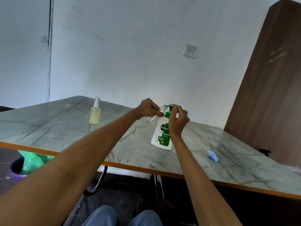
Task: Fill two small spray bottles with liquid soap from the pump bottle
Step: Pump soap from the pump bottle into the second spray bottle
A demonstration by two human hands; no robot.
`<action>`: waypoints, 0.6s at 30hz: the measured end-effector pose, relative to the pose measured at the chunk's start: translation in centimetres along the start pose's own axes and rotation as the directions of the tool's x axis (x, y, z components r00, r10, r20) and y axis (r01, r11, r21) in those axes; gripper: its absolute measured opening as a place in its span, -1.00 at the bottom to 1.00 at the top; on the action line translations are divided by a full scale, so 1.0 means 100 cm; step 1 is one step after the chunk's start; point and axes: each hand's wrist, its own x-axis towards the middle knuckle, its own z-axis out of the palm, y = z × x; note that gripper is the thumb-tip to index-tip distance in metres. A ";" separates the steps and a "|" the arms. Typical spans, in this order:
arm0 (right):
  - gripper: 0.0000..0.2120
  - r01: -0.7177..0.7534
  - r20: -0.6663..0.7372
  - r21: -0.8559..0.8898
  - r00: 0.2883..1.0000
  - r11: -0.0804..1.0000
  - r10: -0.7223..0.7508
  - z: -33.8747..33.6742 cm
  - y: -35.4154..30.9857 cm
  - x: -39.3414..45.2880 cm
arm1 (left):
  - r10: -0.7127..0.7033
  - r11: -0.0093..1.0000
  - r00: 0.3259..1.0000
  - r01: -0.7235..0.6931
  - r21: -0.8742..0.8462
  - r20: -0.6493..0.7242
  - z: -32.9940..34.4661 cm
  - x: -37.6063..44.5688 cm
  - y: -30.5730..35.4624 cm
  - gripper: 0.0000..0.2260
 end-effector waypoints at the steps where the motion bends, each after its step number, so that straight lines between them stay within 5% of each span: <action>1: -0.59 -0.006 0.003 0.000 1.000 1.000 0.006 0.000 -0.001 0.000 | 0.002 1.000 1.000 -0.002 -0.001 -0.005 0.001 0.001 0.001 -0.71; 18: -0.56 -0.084 -0.006 0.038 0.996 0.996 0.084 -0.001 -0.005 -0.003 | -0.031 0.999 0.999 0.031 -0.003 0.010 0.000 -0.002 0.003 -0.70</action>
